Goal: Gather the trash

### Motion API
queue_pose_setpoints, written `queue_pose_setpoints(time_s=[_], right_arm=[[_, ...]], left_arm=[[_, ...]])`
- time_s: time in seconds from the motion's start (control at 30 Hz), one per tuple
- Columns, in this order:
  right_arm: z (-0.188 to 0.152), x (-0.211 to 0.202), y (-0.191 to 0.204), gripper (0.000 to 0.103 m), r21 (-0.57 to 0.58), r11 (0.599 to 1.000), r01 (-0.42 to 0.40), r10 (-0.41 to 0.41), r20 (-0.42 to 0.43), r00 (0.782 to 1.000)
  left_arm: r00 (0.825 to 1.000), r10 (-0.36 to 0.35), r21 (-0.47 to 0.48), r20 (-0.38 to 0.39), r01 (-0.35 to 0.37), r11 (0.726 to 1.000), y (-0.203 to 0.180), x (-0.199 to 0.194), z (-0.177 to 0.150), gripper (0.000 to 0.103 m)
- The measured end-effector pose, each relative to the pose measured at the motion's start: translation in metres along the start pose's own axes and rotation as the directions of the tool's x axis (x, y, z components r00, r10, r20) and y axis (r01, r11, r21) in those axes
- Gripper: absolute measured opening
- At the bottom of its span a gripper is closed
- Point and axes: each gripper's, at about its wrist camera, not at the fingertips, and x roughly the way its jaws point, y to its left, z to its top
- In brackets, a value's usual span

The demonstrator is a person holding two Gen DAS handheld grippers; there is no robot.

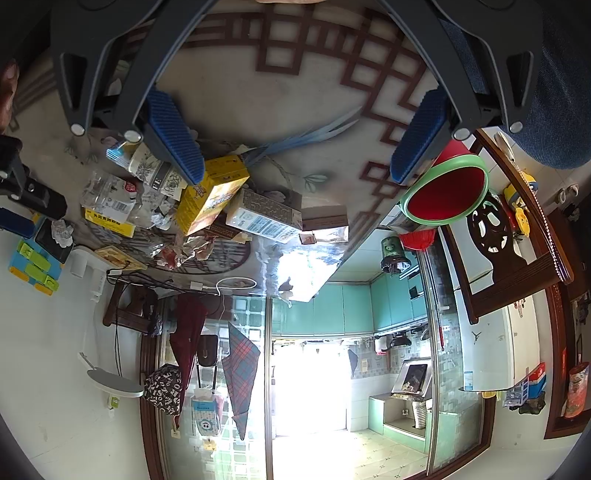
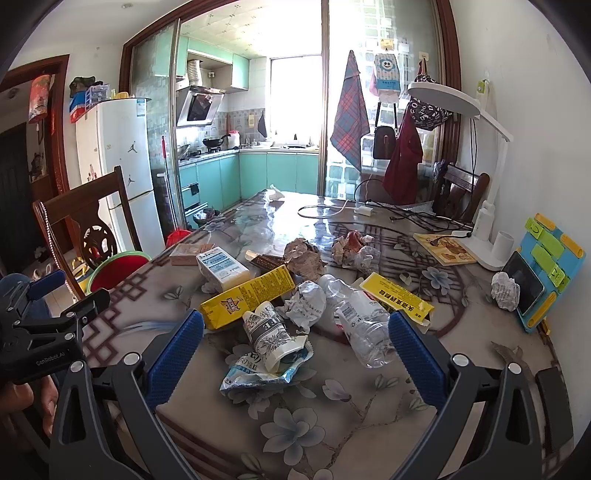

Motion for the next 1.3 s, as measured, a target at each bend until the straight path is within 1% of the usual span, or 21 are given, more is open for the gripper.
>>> queue_pose_setpoints(time_s=[1.17,1.3], right_arm=[[-0.0037,0.0015,-0.0080,0.097,-0.002,1.000,0.015,-0.015,-0.018,1.000],[-0.0039,0.0032,-0.0091,0.097,-0.002,1.000,0.026,-0.026,-0.029,0.999]], left_arm=[[1.000,-0.004,0.004,-0.004,0.004,1.000,-0.0006,0.0011,-0.0027,0.099],[0.999,-0.027,0.007,-0.034,0.027,1.000,-0.0032,0.0058,-0.0013,0.099]])
